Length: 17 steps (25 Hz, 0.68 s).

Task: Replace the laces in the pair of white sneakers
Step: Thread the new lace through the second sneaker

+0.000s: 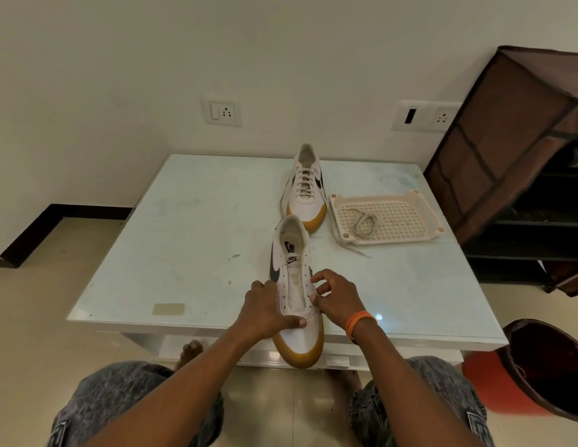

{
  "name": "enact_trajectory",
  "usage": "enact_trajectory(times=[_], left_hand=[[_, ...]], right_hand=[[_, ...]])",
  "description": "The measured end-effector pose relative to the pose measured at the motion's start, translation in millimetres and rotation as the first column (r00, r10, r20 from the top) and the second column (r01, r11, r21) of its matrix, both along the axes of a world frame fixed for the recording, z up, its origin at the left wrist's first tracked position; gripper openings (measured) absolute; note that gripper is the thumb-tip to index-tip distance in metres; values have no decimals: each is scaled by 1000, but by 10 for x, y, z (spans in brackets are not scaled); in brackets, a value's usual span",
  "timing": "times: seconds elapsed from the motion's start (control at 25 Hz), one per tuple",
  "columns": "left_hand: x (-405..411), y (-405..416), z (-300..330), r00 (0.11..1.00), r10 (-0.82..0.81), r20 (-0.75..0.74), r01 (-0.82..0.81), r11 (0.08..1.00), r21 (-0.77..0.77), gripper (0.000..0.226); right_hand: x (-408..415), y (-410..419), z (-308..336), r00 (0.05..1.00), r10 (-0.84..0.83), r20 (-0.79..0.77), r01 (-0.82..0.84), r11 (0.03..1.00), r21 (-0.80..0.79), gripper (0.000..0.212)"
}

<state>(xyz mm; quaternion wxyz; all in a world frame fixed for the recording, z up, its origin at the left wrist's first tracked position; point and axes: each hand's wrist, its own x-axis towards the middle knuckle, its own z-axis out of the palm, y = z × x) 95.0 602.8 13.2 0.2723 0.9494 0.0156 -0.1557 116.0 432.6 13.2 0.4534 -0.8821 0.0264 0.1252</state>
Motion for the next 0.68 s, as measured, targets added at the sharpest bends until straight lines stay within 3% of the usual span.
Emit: enact_trajectory(times=[0.16, 0.24, 0.28, 0.32, 0.4, 0.48, 0.56, 0.6, 0.68], left_hand=[[64, -17, -15, 998, 59, -12, -59, 998, -1, 92], [111, -14, -2, 997, 76, -29, -75, 997, 7, 95], [135, -3, -9, 997, 77, -28, -77, 997, 4, 97], [151, 16, -27, 996, 79, -27, -79, 997, -3, 99], [138, 39, -29, 996, 90, -17, -90, 996, -17, 101], [158, 42, -35, 997, 76, -2, -76, 997, -19, 100], [200, 34, -28, 999, 44, -5, -44, 999, -16, 101], [214, 32, -14, 999, 31, -14, -31, 999, -19, 102], [239, 32, -5, 999, 16, -28, -17, 1000, -24, 104]], right_hand=[[93, -104, 81, 996, 70, -54, -69, 997, 18, 21], [243, -209, 103, 1000, -21, -13, 22, 997, 76, 7], [394, -278, 77, 989, -121, 84, 117, 992, 42, 9], [581, -357, 37, 957, -196, 212, 213, 975, -61, 14], [976, -526, -10, 907, -195, 373, 327, 884, -333, 25], [1351, -662, -86, 942, -134, 306, 292, 776, -559, 37], [1618, -741, -213, 986, -61, 152, 155, 648, -745, 41], [1690, -762, -276, 995, -46, 92, 101, 602, -792, 42], [1791, -764, -380, 996, -70, 63, 93, 607, -789, 42]])
